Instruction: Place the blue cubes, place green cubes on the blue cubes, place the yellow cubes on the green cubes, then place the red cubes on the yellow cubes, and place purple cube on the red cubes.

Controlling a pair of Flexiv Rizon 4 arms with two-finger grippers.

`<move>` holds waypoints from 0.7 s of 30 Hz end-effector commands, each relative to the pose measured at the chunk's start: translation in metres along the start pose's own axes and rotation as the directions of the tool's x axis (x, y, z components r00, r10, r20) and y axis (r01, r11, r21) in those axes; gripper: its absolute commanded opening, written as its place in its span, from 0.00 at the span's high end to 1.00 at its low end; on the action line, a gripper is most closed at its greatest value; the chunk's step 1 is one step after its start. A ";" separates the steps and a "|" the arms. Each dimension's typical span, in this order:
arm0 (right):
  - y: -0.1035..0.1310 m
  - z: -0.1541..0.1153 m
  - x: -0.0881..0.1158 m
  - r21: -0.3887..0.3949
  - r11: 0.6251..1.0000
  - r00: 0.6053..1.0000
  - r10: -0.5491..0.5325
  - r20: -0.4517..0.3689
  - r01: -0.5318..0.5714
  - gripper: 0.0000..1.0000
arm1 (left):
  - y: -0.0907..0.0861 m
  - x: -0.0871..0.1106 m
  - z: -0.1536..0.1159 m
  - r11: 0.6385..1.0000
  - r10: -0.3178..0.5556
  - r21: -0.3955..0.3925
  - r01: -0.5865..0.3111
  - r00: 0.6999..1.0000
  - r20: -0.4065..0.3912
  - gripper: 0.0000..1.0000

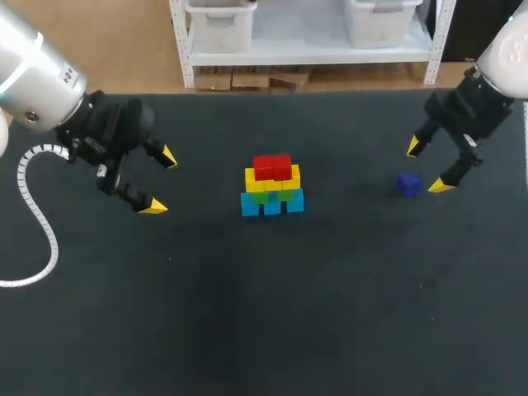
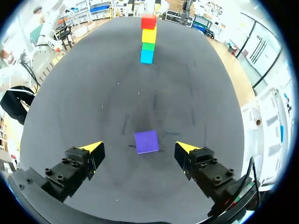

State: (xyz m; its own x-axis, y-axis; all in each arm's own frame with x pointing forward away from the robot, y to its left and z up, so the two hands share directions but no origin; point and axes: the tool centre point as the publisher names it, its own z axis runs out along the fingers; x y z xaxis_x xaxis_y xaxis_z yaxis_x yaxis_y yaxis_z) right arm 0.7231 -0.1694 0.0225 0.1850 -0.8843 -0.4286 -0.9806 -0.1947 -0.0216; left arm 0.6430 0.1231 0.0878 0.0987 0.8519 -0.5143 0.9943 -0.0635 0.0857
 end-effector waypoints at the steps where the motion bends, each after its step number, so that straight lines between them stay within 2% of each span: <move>1: -0.008 0.007 0.006 -0.015 1.000 1.000 -0.008 0.012 0.008 0.11 | -0.001 0.001 0.000 1.000 0.003 -0.002 -0.003 1.000 0.003 0.00; 3: -0.008 0.010 0.007 -0.020 1.000 1.000 -0.013 0.015 0.014 0.20 | -0.001 0.001 0.000 1.000 0.003 -0.002 -0.003 1.000 0.003 0.00; 9: -0.009 0.018 0.006 -0.031 0.999 0.999 -0.025 0.029 0.026 0.22 | -0.001 0.001 0.000 1.000 0.003 -0.002 -0.003 1.000 0.003 0.00; 11: -0.010 0.020 0.006 -0.034 0.999 0.999 -0.028 0.034 0.029 0.26 | -0.001 0.001 0.000 1.000 0.003 -0.002 -0.003 1.000 0.003 0.00; 12: -0.011 0.021 0.006 -0.035 0.999 0.999 -0.030 0.036 0.031 0.30 | -0.001 0.001 0.000 1.000 0.003 -0.002 -0.003 1.000 0.003 0.00; 14: -0.012 0.023 0.006 -0.037 0.999 0.998 -0.038 0.040 0.040 0.51 | -0.001 0.001 0.000 1.000 0.003 -0.002 -0.003 1.000 0.003 0.00; 21: -0.017 0.028 0.010 -0.044 0.997 0.997 -0.068 0.042 0.070 0.55 | -0.001 0.001 0.000 1.000 0.003 -0.002 -0.003 1.000 0.003 0.00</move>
State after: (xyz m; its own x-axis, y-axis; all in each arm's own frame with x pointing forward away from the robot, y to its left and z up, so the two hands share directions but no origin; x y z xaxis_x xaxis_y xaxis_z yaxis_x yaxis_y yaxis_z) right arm 0.7344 -0.1629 -0.0040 0.2465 -0.8545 -0.4573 -0.9632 -0.2680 -0.0186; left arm 0.6430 0.1231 0.0878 0.0987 0.8519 -0.5143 0.9943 -0.0634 0.0857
